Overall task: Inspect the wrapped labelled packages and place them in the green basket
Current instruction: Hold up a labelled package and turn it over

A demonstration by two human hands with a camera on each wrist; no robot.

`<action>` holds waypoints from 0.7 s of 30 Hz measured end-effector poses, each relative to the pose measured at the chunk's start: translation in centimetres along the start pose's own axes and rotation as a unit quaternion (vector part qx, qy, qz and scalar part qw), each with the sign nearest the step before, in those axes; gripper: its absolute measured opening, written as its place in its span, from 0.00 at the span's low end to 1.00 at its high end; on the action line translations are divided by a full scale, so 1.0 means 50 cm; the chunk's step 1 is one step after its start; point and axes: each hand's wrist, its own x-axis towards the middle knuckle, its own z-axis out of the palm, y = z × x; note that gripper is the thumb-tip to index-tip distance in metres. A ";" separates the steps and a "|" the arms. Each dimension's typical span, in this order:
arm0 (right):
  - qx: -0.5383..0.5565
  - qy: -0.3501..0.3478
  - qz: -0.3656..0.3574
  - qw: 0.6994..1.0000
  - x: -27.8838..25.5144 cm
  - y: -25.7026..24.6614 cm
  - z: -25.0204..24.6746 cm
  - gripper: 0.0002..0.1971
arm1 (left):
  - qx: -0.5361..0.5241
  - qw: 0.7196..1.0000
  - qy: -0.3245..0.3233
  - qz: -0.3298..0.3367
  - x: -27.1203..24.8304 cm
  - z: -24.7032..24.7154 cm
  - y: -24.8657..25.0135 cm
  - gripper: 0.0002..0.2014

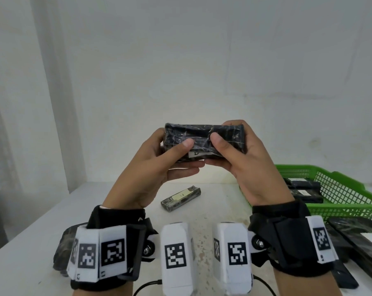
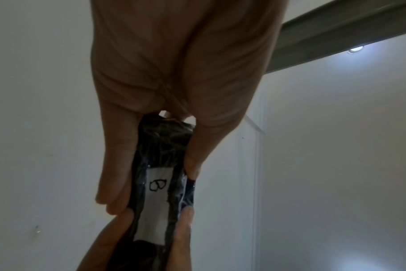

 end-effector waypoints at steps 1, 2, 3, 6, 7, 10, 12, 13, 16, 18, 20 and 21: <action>-0.004 0.002 0.001 1.000 0.000 0.000 0.000 0.15 | -0.001 1.000 0.001 0.003 0.000 0.001 -0.001 0.27; -0.002 0.001 0.002 1.000 0.000 -0.001 -0.001 0.16 | -0.001 1.000 0.002 0.007 0.001 0.003 -0.002 0.27; 0.009 -0.005 0.006 1.000 0.000 -0.002 -0.001 0.18 | -0.001 1.000 0.003 0.011 0.001 0.004 -0.002 0.27; 0.049 -0.028 0.017 0.998 0.001 -0.003 -0.002 0.22 | -0.010 1.000 0.012 0.017 0.004 0.003 -0.003 0.27; 0.055 -0.029 0.019 0.998 0.001 -0.003 -0.001 0.24 | -0.015 1.000 0.017 0.016 0.005 0.002 -0.003 0.30; 0.060 -0.017 0.024 0.998 0.001 0.002 0.000 0.32 | -0.031 0.999 0.043 -0.006 0.010 0.003 -0.007 0.38; 0.047 -0.008 0.021 0.999 0.002 0.005 -0.001 0.32 | -0.040 0.997 0.056 -0.033 0.012 0.008 -0.005 0.42; 0.032 -0.002 0.016 0.999 0.003 0.006 -0.004 0.30 | -0.041 0.997 0.056 -0.044 0.013 0.011 -0.003 0.41; -0.005 -0.001 -0.006 1.000 0.005 0.007 -0.015 0.28 | -0.050 0.996 0.044 -0.054 0.013 0.011 0.003 0.29; -0.012 -0.013 -0.012 1.000 0.003 0.004 -0.020 0.29 | -0.082 0.995 0.049 -0.043 0.013 0.006 0.002 0.24; -0.021 -0.019 -0.006 1.000 0.004 0.005 -0.022 0.32 | -0.093 0.992 0.077 -0.021 0.016 0.000 -0.003 0.18; -0.023 -0.022 0.006 0.999 0.004 0.005 -0.021 0.33 | -0.092 0.991 0.093 -0.009 0.016 -0.002 -0.004 0.16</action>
